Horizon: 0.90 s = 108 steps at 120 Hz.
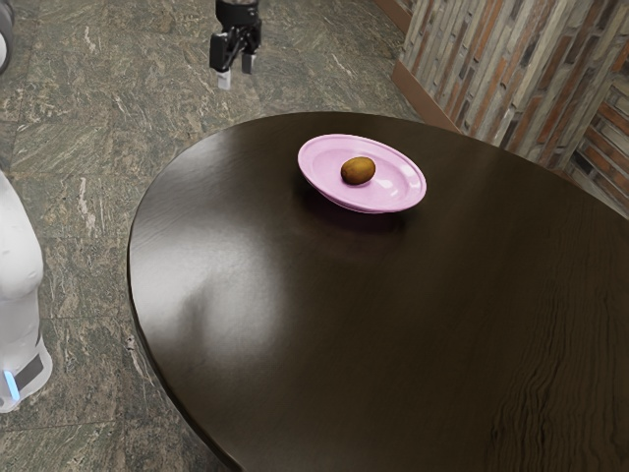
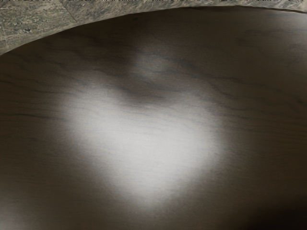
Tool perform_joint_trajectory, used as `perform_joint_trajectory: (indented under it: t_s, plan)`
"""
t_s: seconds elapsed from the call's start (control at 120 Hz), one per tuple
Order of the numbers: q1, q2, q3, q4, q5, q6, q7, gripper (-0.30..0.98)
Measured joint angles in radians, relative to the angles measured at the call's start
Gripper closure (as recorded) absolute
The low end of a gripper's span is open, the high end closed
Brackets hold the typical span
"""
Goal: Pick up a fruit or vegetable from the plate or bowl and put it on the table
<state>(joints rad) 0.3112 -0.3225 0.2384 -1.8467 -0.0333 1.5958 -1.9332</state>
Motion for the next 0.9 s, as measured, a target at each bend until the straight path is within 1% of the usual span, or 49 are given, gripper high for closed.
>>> perform_joint_trajectory:
  t_s: [0.083,0.225,0.35,0.417,0.533,0.567,0.625,0.683,0.767,0.817,0.9]
  plan:
    - [-0.01,0.035,0.001,-0.003,0.003,0.036,0.014,0.0]
    - [-0.046,0.138,-0.02,0.01,0.002,0.152,0.033,0.0]
    - [-0.092,0.153,-0.046,0.012,0.005,0.233,0.046,0.0]
    - [-0.117,0.152,-0.054,0.01,0.035,0.259,0.083,0.0]
    - [-0.152,0.169,-0.065,-0.011,0.062,0.285,0.261,0.0]
    - [-0.156,0.165,-0.087,-0.018,0.072,0.29,0.314,0.0]
    - [-0.17,0.16,-0.148,-0.022,0.113,0.298,0.4,0.0]
    - [-0.178,0.159,-0.174,-0.024,0.145,0.303,0.489,0.0]
    - [-0.16,0.154,-0.168,-0.025,0.174,0.31,0.624,0.0]
    - [-0.151,0.157,-0.158,-0.025,0.202,0.313,0.714,0.0]
    - [-0.157,0.168,-0.156,-0.024,0.235,0.316,0.865,0.0]
